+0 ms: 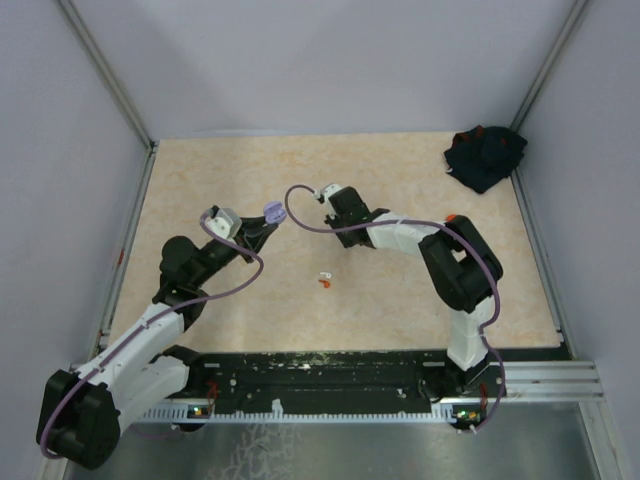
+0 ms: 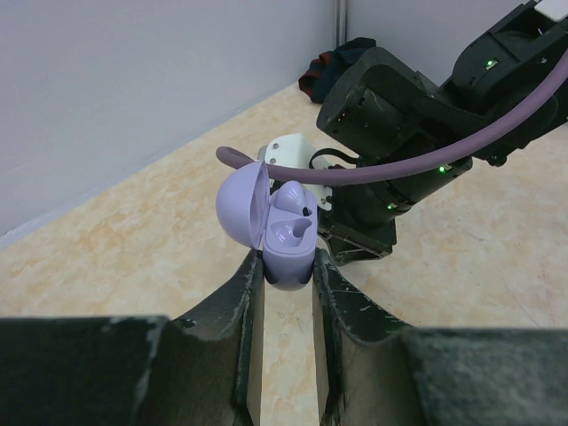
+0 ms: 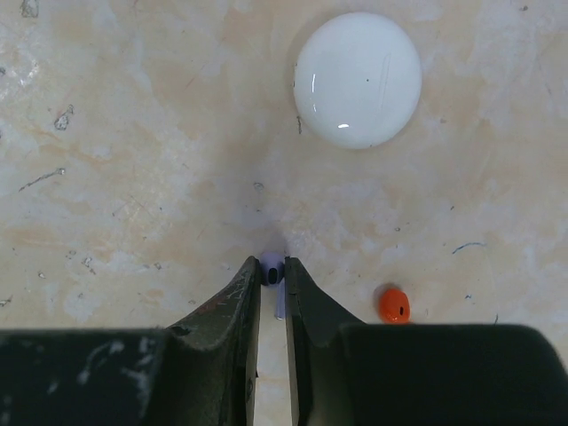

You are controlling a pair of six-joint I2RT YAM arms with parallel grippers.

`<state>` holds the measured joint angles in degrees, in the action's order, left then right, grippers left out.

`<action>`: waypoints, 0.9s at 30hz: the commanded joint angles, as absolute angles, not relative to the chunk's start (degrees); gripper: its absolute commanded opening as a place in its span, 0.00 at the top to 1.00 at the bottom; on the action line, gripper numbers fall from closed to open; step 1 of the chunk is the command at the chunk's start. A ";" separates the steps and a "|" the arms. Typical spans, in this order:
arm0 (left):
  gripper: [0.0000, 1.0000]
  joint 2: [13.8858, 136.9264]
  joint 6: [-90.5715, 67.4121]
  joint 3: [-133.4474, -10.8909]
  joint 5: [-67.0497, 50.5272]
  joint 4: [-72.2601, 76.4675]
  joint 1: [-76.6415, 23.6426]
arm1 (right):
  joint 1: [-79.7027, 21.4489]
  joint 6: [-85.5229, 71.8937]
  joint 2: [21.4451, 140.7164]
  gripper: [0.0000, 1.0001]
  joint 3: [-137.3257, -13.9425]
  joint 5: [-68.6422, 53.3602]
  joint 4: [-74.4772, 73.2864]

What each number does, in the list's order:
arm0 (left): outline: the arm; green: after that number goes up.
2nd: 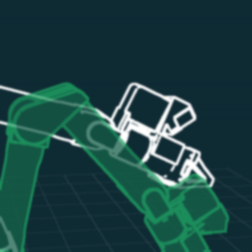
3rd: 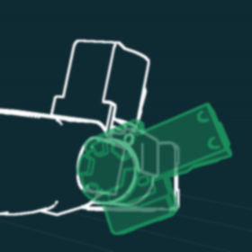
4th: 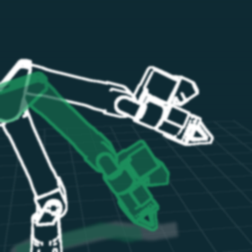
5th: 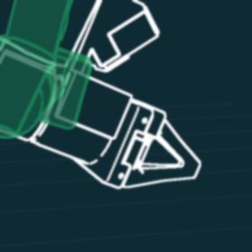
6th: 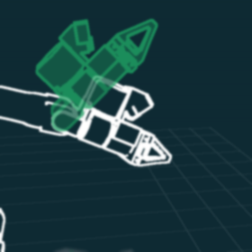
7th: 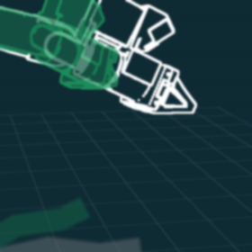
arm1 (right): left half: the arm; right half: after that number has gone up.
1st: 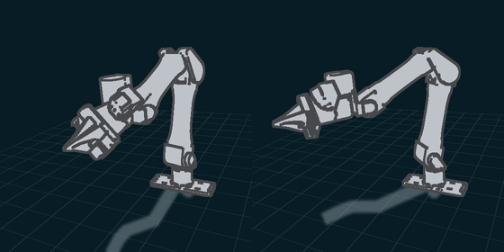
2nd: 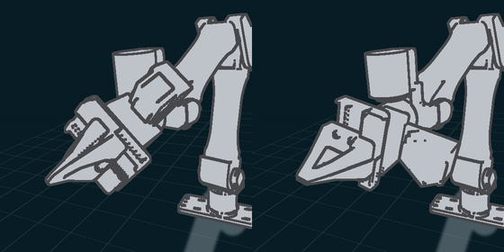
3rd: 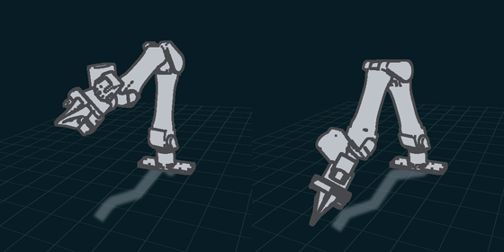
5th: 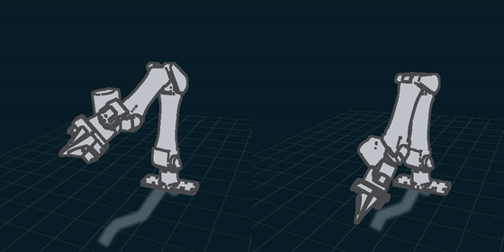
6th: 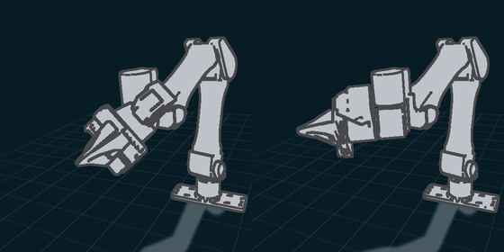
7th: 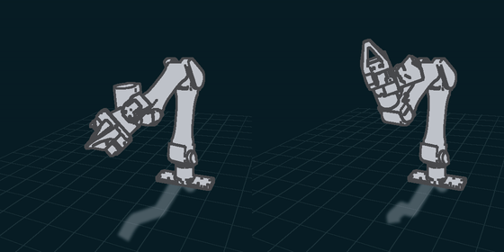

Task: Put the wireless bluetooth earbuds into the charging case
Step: Move the earbud to the center of the board.

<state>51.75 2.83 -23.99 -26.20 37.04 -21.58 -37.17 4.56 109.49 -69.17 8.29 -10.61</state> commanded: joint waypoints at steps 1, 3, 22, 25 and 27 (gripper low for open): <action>1.00 51.35 2.58 -25.81 -27.05 37.62 -21.18 | -38.26 5.86 109.79 0.86 -71.57 12.28 -9.67; 1.00 51.32 2.59 -25.79 -27.07 37.70 -21.17 | -38.76 6.13 109.35 0.88 -71.19 14.12 -10.16; 1.00 48.73 3.12 -24.78 -19.23 36.92 -20.84 | -51.38 1.19 110.31 0.88 -62.41 46.77 -14.37; 1.00 48.19 3.45 -24.58 -17.79 36.87 -20.74 | -53.42 -0.44 111.42 0.87 -62.72 47.45 -16.00; 1.00 48.12 3.60 -24.66 -17.50 36.68 -20.66 | -54.57 -1.35 112.03 0.86 -63.18 47.60 -16.88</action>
<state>49.25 2.87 -23.97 -20.47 35.86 -21.08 -51.99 1.10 109.97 -62.98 44.56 -13.98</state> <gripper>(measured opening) 0.286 0.138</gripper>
